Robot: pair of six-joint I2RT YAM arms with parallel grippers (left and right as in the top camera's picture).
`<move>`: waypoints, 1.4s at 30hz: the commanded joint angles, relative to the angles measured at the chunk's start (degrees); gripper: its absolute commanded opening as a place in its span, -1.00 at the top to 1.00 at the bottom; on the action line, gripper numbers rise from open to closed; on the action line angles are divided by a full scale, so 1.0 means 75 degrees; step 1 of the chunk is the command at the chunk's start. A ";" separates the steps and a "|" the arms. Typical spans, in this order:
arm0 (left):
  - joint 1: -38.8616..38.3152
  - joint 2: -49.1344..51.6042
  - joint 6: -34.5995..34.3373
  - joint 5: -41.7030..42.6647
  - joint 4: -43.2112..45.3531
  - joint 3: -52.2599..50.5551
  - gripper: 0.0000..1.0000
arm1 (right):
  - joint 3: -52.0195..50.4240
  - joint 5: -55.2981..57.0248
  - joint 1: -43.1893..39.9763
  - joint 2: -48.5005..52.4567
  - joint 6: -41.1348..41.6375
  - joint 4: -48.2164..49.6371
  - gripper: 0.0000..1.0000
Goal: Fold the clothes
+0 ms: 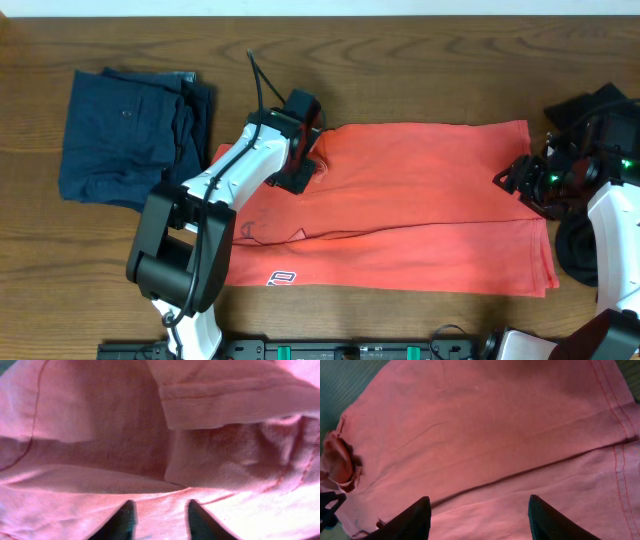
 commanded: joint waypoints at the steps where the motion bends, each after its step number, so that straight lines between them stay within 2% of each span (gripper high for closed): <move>1: 0.0114 0.0111 0.0181 -0.0070 -0.0029 -0.0047 0.61 | 0.0119 0.0003 0.0070 0.0026 -0.0134 -0.0006 -0.22; 2: 0.0149 0.0111 0.0181 -0.0073 -0.0026 -0.0047 0.77 | 0.0119 0.0003 0.0070 0.0023 -0.0134 -0.0012 -0.22; 3: 0.0192 0.0111 0.0178 -0.0096 -0.0017 -0.0047 0.85 | 0.0119 0.0003 0.0070 0.0026 -0.0134 -0.0017 -0.21; 6: 0.0341 0.0087 0.0160 -0.0082 -0.0009 -0.0041 0.88 | 0.0122 0.0000 0.0070 0.0026 -0.0189 -0.0029 -0.22; 7: 0.0370 0.0047 0.0143 -0.0050 -0.0017 -0.0041 0.85 | 0.0119 0.0006 0.0070 0.0026 -0.0192 -0.0029 -0.21; 8: 0.0388 -0.0015 0.0140 0.0003 -0.0032 -0.0041 0.70 | 0.0119 0.0029 0.0070 0.0026 -0.0192 -0.0029 -0.21; 10: 0.0405 -0.0181 0.0029 0.0251 -0.0035 -0.0041 0.55 | 0.0119 0.0032 0.0070 0.0026 -0.0195 -0.0012 -0.22; 11: 0.0417 -0.0265 -0.0172 0.0423 -0.0023 -0.0041 0.53 | 0.0119 0.0032 0.0070 0.0026 -0.0195 0.0003 -0.21; 12: 0.0455 -0.0358 -0.0539 0.0525 0.0003 -0.0041 0.48 | 0.0122 0.0032 0.0070 0.0026 -0.0195 0.0023 -0.22; 13: 0.0516 -0.0420 -0.1116 0.0519 0.0029 -0.0041 0.23 | 0.0119 0.0032 0.0070 0.0026 -0.0195 0.0029 -0.22; 14: 0.0635 -0.0463 -0.1993 0.0527 0.0058 -0.0041 0.13 | 0.0119 0.0029 0.0070 0.0026 -0.0195 0.0023 -0.22; 16: 0.0799 -0.0463 -0.2903 0.0629 0.0058 -0.0044 0.02 | 0.0122 0.0032 0.0070 0.0026 -0.0195 0.0015 -0.22; 18: 0.0965 -0.0420 -0.3622 0.0819 0.0134 -0.0061 0.00 | 0.0122 0.0032 0.0070 0.0023 -0.0195 -0.0006 -0.21; 20: 0.1037 -0.0391 -0.3867 0.0968 0.0353 -0.0096 0.00 | 0.0119 0.0032 0.0070 0.0026 -0.0195 -0.0003 -0.22; 29: 0.1055 -0.0175 -0.4097 0.0976 0.0950 -0.0595 -0.01 | 0.0119 0.0032 0.0070 0.0026 -0.0195 -0.0029 -0.22; 31: 0.1055 -0.0119 -0.4092 0.0973 0.0965 -0.0662 0.03 | 0.0119 0.0029 0.0070 0.0026 -0.0195 -0.0029 -0.22; 32: 0.1058 -0.0114 -0.4089 0.0973 0.0947 -0.0664 0.18 | 0.0122 0.0029 0.0070 0.0026 -0.0195 -0.0029 -0.22; 34: 0.1067 -0.0119 -0.4025 0.0976 0.0930 -0.0662 0.80 | 0.0119 0.0029 0.0070 0.0026 -0.0195 -0.0032 -0.22; 35: 0.1081 -0.0131 -0.3955 0.0973 0.0912 -0.0650 0.88 | 0.0119 0.0029 0.0070 0.0026 -0.0195 -0.0035 -0.22; 38: 0.1207 -0.0172 -0.3480 0.0912 0.0799 -0.0612 0.88 | 0.0119 0.0029 0.0070 0.0026 -0.0195 -0.0058 -0.22; 42: 0.1612 -0.0303 -0.3363 0.0391 0.0338 -0.0425 0.88 | 0.0122 0.0032 0.0070 0.0026 -0.0277 -0.0052 -0.22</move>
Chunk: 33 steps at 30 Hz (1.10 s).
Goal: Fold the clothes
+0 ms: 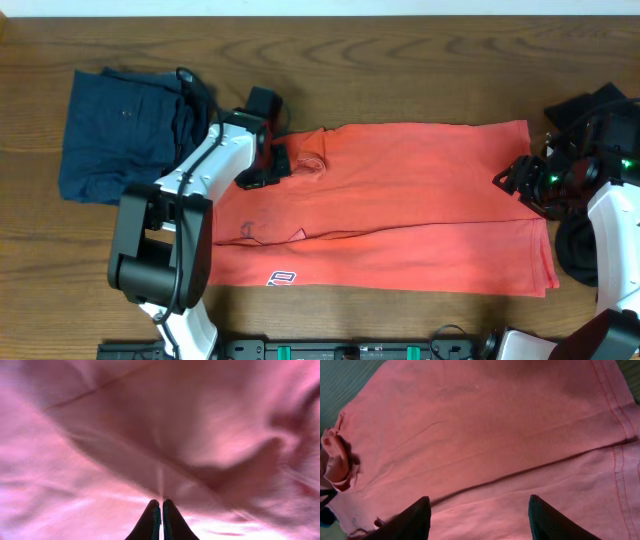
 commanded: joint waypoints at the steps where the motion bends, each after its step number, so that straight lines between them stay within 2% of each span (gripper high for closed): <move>1: 0.0443 -0.0140 0.0408 -0.0463 -0.0207 0.0233 0.88 | 0.0119 0.0032 0.0070 0.0023 -0.0149 0.0000 -0.22; 7: 0.0994 -0.0315 0.0673 -0.0297 -0.0373 0.0283 0.88 | 0.0119 0.0032 0.0070 0.0023 -0.0149 0.0038 -0.23; 8: 0.1008 -0.0315 0.0676 -0.0090 -0.0376 0.0283 0.80 | 0.0119 0.0032 0.0070 0.0026 -0.0149 0.0041 -0.22; 9: 0.1005 -0.0312 0.0673 0.0329 -0.0373 0.0280 0.66 | 0.0119 0.0032 0.0070 0.0026 -0.0149 0.0044 -0.23; 10: 0.0982 -0.0312 0.0670 0.0676 -0.0361 0.0280 0.35 | 0.0119 0.0032 0.0070 0.0026 -0.0149 0.0047 -0.22; 13: 0.0761 -0.0309 0.0641 0.1888 -0.0058 0.0213 -0.22 | 0.0119 0.0079 0.0070 0.0026 -0.0146 0.0067 -0.24; 15: 0.0542 -0.0306 0.0542 0.1909 0.0187 0.0128 -0.28 | 0.0119 0.0137 0.0070 0.0026 -0.0143 0.0067 -0.24; 20: 0.0175 -0.0219 -0.0475 0.1230 0.0662 -0.0090 -0.28 | 0.0119 0.0143 0.0070 0.0026 -0.0146 -0.0023 -0.24; 23: 0.0169 -0.0189 -0.0921 0.1221 0.0912 -0.0204 -0.24 | 0.0119 0.0146 0.0070 0.0026 -0.0146 -0.0047 -0.24; 26: 0.0169 -0.0178 -0.0941 0.1221 0.1107 -0.0303 0.02 | 0.0119 0.0143 0.0070 0.0026 -0.0146 -0.0047 -0.24; 29: 0.0160 -0.0102 -0.1037 0.1221 0.1241 -0.0460 0.11 | 0.0119 0.0143 0.0070 0.0026 -0.0146 -0.0044 -0.24; 31: 0.0160 -0.0044 -0.1081 0.1230 0.1233 -0.0536 0.30 | 0.0119 0.0146 0.0070 0.0026 -0.0146 -0.0044 -0.24; 33: 0.0163 -0.0009 -0.1078 0.1227 0.1204 -0.0565 0.59 | 0.0119 0.0143 0.0070 0.0026 -0.0146 -0.0047 -0.25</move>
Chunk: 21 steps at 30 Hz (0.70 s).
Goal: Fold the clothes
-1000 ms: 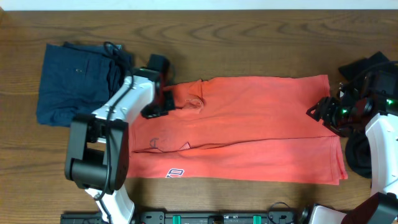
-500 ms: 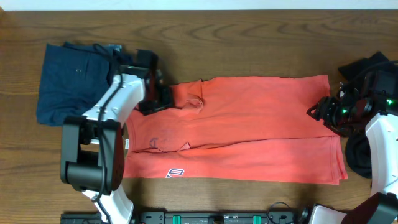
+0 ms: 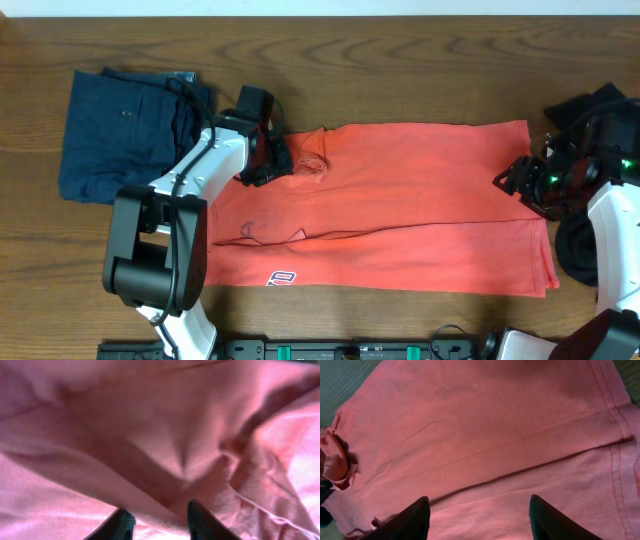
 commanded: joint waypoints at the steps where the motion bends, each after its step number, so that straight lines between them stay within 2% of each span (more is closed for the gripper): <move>1: 0.0032 0.0117 -0.0108 -0.0102 -0.0023 -0.0137 0.77 | 0.0119 0.0079 0.0070 0.0026 -0.0114 -0.0023 -0.25; 2: 0.0032 0.0117 -0.0108 -0.0102 -0.0023 -0.0137 0.88 | 0.0119 0.0079 0.0070 0.0026 -0.0114 -0.0026 -0.25; 6: 0.0090 0.0070 0.0015 -0.0041 -0.0134 -0.0099 0.88 | 0.0119 0.0079 0.0070 0.0026 -0.0117 -0.0038 -0.25; 12: 0.0370 -0.0055 0.1049 -0.0073 -0.0950 0.0463 0.88 | 0.0119 0.0085 0.0070 0.0026 -0.0117 -0.0012 -0.26; 21: 0.0737 -0.0219 0.1670 -0.1247 -0.1396 0.0644 0.88 | 0.0119 0.0111 0.0070 0.0026 -0.0117 0.0006 -0.27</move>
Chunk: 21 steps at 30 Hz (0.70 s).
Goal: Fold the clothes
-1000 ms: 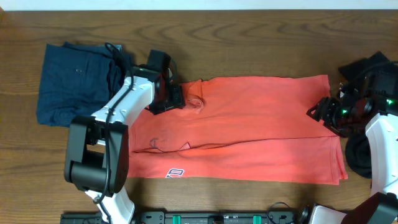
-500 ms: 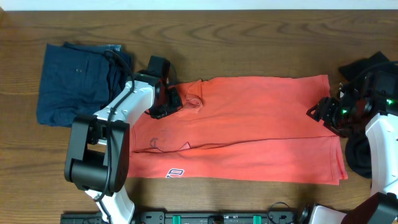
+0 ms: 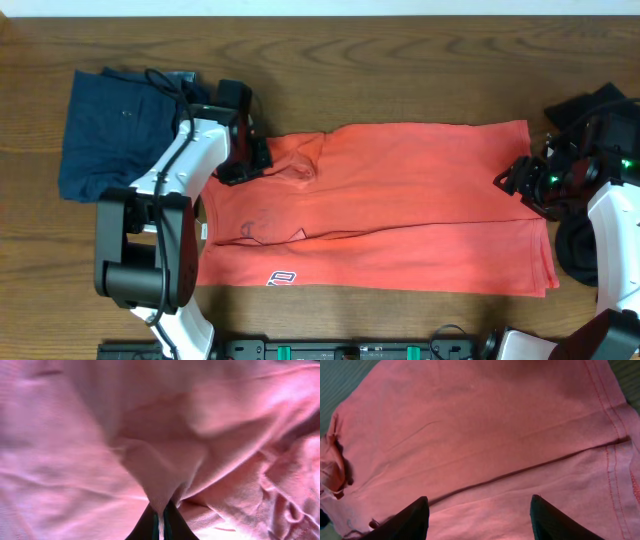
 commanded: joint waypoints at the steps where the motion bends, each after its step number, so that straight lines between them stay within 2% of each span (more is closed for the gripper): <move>1: 0.0061 -0.0175 0.0437 -0.0667 -0.0163 0.0134 0.88 | 0.0119 0.0029 0.0070 0.0023 -0.0114 -0.0003 -0.27; 2: 0.0058 -0.0178 0.0434 -0.0659 -0.0181 0.0137 0.87 | 0.0119 0.0029 0.0070 0.0023 -0.0111 0.0000 -0.26; 3: 0.0058 -0.0178 0.0434 -0.0621 -0.0224 0.0134 0.76 | 0.0119 0.0029 0.0070 0.0023 -0.0114 0.0003 -0.27; 4: 0.0058 -0.0184 0.0431 -0.0539 -0.0271 0.0137 0.53 | 0.0119 0.0029 0.0070 0.0023 -0.0111 0.0003 -0.27; 5: 0.0058 -0.0189 0.0431 -0.0335 -0.0332 0.0134 0.16 | 0.0119 0.0035 0.0070 0.0023 -0.0114 0.0006 -0.27; 6: 0.0058 -0.0195 0.0431 -0.0070 -0.0376 0.0137 0.07 | 0.0119 0.0055 0.0070 0.0020 -0.0111 0.0006 -0.27; 9: 0.0035 -0.0192 0.0434 0.0836 -0.0510 0.0134 0.05 | 0.0119 0.0055 0.0070 0.0023 -0.0111 0.0023 -0.28; 11: -0.0044 -0.0192 0.0431 0.0921 -0.0562 0.0108 0.05 | 0.0119 0.0055 0.0070 0.0023 -0.0111 0.0026 -0.28; 17: -0.0367 -0.0085 0.0166 0.0219 -0.0251 -0.0280 0.05 | 0.0119 0.0055 0.0070 0.0023 -0.0111 -0.0012 -0.28; 21: -0.0431 -0.0050 0.0058 -0.0067 0.0653 -0.0705 0.06 | 0.0119 0.0052 0.0070 0.0023 -0.0111 -0.0015 -0.28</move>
